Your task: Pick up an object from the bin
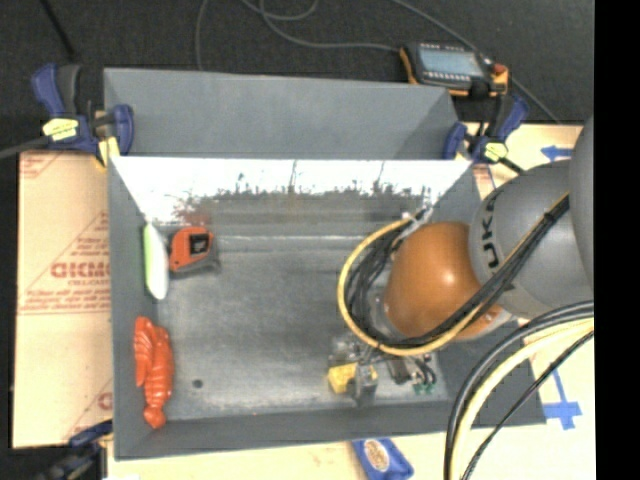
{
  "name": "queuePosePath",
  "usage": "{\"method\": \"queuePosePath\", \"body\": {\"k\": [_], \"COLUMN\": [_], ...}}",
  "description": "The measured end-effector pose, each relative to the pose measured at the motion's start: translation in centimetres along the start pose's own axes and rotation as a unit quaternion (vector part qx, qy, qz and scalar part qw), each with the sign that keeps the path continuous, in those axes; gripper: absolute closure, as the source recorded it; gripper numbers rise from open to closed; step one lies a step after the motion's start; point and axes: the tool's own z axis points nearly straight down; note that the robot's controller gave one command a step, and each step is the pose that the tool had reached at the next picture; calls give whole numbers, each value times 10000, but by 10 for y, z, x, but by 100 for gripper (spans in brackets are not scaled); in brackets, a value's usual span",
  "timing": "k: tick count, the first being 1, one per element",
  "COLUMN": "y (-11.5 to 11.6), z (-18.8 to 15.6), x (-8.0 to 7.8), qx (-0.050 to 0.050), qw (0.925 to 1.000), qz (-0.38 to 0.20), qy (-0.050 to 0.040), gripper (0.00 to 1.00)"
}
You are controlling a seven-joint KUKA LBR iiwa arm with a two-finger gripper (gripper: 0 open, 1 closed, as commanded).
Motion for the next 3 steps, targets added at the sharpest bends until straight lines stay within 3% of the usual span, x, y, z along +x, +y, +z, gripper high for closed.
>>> {"method": "queuePosePath", "body": {"k": [2, 3], "y": [0, 1], "z": [-4, -23], "x": [1, 3], "qx": [-6, -16], "qw": [10000, 10000], "qz": [2, 0], "qy": [26, 78], "gripper": [100, 100]}}
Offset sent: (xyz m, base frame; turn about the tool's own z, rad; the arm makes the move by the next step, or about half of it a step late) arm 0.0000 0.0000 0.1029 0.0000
